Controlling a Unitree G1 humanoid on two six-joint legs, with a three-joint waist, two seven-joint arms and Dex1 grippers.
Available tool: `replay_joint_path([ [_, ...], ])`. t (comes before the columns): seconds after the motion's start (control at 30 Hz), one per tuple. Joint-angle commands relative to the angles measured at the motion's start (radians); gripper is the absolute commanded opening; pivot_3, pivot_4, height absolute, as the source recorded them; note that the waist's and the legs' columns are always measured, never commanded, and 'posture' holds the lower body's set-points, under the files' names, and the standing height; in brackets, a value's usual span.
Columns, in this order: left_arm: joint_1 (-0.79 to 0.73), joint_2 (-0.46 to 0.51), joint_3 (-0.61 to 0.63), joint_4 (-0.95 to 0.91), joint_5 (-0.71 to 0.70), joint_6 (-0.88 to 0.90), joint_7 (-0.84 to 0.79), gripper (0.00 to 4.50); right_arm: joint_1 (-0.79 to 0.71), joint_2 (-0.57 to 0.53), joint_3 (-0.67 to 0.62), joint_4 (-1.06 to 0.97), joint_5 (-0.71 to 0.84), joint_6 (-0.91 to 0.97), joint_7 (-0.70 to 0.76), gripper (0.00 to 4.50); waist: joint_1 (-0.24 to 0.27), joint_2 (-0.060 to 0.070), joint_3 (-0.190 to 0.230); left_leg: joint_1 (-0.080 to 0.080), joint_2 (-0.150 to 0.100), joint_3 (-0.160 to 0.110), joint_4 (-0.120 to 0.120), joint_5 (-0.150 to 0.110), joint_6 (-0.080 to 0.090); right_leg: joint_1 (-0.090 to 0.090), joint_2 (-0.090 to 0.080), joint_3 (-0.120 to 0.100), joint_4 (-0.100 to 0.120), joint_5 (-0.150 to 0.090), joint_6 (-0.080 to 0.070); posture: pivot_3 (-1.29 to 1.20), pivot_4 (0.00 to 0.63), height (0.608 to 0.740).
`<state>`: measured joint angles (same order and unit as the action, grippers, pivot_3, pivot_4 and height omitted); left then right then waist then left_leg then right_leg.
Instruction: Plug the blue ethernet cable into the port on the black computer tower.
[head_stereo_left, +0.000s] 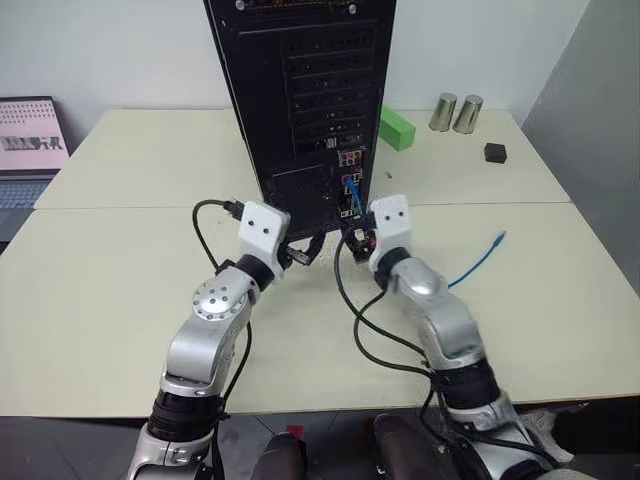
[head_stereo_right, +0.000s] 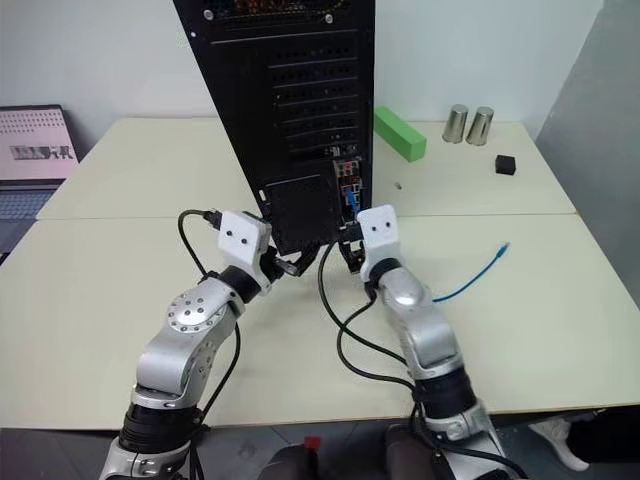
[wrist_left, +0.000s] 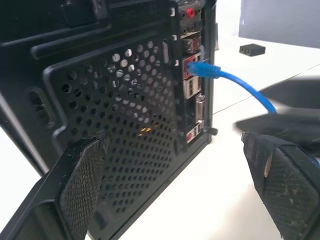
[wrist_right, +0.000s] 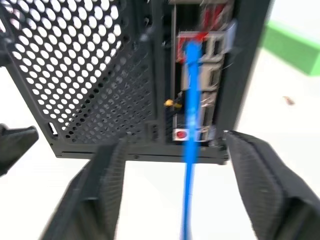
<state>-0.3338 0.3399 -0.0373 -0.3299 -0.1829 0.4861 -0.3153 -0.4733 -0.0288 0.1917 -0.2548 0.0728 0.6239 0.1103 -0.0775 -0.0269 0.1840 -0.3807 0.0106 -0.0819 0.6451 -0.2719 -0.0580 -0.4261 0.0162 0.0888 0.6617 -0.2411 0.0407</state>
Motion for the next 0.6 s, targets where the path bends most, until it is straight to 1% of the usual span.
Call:
replay_joint_path([
  [0.03, -0.027, 0.050, 0.036, -0.031, -0.002, 0.050, -0.022, 4.50, 0.003, -0.067, -0.057, -0.163, 0.055, 0.051, 0.075, 4.25, -0.002, 0.000, 0.000, 0.000, 0.000, 0.000, 0.000, 0.000, 0.000, 0.000, 0.000, 0.000, 0.000, 0.000, 0.000, 0.00, 0.150, 0.740],
  [0.07, -0.031, 0.071, 0.038, -0.031, 0.002, 0.057, -0.033, 4.50, 0.001, -0.095, -0.077, -0.183, 0.075, 0.061, 0.101, 4.43, -0.002, 0.000, 0.000, 0.000, 0.000, 0.000, 0.000, 0.000, 0.000, 0.000, 0.000, 0.000, 0.000, 0.000, 0.000, 0.00, 0.150, 0.740],
  [0.17, -0.033, 0.118, 0.050, -0.037, -0.002, 0.073, -0.069, 4.50, -0.011, -0.180, -0.127, -0.225, 0.157, 0.085, 0.217, 4.43, -0.003, 0.000, 0.000, 0.001, 0.000, 0.000, 0.001, 0.000, 0.000, 0.000, 0.000, 0.000, 0.001, 0.000, 0.000, 0.00, 0.150, 0.740],
  [0.3, -0.032, 0.166, 0.073, -0.035, -0.037, 0.084, -0.132, 4.50, -0.024, -0.310, -0.199, -0.213, 0.247, 0.066, 0.366, 4.43, -0.002, 0.000, 0.000, 0.001, 0.000, 0.000, 0.000, 0.000, 0.000, 0.001, 0.000, 0.000, 0.000, 0.000, 0.000, 0.00, 0.150, 0.740],
  [0.47, -0.042, 0.201, 0.082, -0.033, -0.064, 0.079, -0.189, 4.50, -0.038, -0.410, -0.265, -0.173, 0.311, 0.042, 0.465, 4.43, -0.001, 0.000, 0.000, 0.000, 0.000, 0.001, 0.000, 0.000, 0.000, 0.001, 0.000, 0.001, -0.001, 0.000, 0.000, 0.00, 0.150, 0.740],
  [0.6, -0.039, 0.206, 0.082, -0.045, -0.087, 0.058, -0.230, 4.50, -0.047, -0.446, -0.265, -0.157, 0.329, 0.032, 0.502, 4.43, -0.001, 0.000, 0.000, 0.001, 0.000, 0.001, 0.000, 0.000, 0.000, 0.001, 0.000, 0.001, -0.001, 0.000, 0.000, 0.00, 0.150, 0.740],
])
